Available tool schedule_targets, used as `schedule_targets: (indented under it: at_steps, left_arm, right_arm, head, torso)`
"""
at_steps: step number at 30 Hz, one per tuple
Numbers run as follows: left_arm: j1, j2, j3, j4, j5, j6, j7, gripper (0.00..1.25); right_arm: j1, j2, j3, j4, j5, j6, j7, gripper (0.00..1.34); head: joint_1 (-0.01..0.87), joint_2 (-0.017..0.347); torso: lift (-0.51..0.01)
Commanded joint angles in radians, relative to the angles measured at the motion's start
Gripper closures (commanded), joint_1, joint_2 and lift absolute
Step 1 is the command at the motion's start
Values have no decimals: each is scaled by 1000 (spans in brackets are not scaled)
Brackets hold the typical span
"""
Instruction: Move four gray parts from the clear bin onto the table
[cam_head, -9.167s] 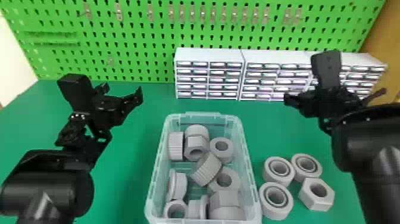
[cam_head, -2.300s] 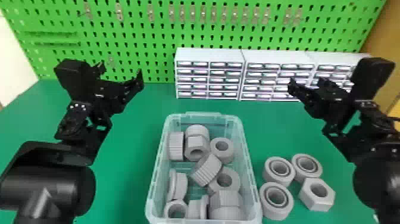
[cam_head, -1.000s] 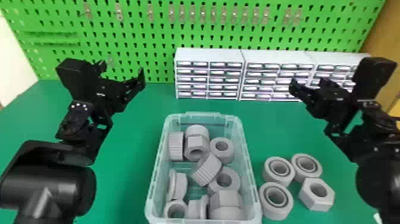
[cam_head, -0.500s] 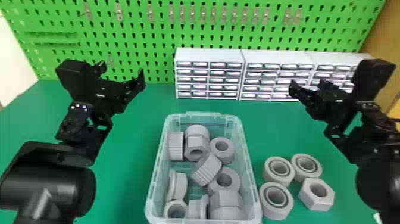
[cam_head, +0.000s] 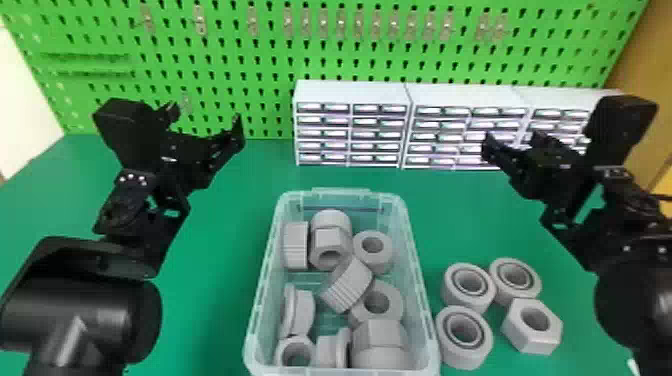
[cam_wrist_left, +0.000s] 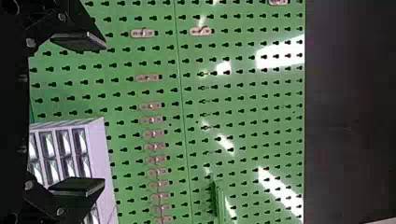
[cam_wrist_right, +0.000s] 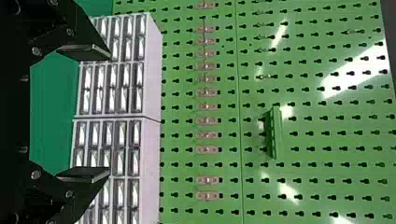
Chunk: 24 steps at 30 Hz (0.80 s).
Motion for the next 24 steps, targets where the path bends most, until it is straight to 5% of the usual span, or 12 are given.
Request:
schedule_targets:
  at_steps: [1,24]
  left_arm:
    - [-5,0,-1,-1,0,-2,0,239]
    - [-12,-2,-2,-3,-5,-20,1,239]
  right_arm:
    - [-9,-2,15,0,12,3,0,398]
    - [-28,-2,47,0,12,-1,0,398]
  head:
    - [678,34]
    - [678,34]
  torso:
    - [-50]
    - [-50]
